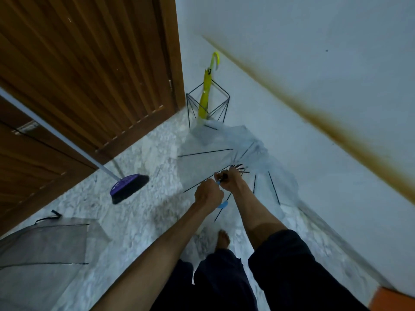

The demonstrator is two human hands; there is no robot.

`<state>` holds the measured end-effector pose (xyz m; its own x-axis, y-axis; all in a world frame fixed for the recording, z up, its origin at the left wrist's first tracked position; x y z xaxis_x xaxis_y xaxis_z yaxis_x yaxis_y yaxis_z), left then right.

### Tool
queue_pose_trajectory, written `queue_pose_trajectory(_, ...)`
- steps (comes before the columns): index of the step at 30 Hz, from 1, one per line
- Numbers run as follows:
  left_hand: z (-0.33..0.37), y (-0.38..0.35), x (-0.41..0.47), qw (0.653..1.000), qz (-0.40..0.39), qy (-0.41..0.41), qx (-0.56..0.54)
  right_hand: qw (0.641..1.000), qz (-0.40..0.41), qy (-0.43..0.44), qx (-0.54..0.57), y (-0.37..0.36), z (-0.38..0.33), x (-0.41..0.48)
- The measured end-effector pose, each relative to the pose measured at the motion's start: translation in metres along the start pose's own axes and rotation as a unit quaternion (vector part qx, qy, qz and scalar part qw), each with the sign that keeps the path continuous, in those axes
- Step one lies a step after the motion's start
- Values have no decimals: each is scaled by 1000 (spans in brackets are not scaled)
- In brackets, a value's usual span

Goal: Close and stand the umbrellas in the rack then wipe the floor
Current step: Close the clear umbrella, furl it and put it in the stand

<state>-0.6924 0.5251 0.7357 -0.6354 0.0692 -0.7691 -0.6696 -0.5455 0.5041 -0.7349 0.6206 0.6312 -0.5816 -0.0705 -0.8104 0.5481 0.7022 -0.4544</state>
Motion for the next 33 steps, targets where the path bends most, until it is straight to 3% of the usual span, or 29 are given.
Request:
queue_pose_trajectory(8, 20, 5, 7, 1000, -9, 16, -5, 998, 45, 0, -46, 20, -37, 7)
queue_pose_trajectory(16, 35, -7, 13, 1000, -5, 9, 0, 999, -2, -8, -51, 10, -29, 8)
queue_pose_trajectory(23, 43, -1, 16, 1000, -3, 7, 0, 995, 58, -1, -85, 28, -54, 13)
queue_pose_trajectory(33, 49, -6, 20, 1000, -4, 10, -15, 990, 47, -11, -130, 24, -58, 6)
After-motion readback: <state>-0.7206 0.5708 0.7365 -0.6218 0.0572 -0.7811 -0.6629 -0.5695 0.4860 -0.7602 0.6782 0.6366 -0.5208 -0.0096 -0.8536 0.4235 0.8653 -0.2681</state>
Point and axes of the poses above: each hand's wrist, its own x-axis towards the middle knuckle, its own y-axis out of the back of the hand, z = x × y, the point moved 5 cm from there along x, towards the middle knuckle, and after that the axes turned 14 degrees about -z, right-handed, at the moved point
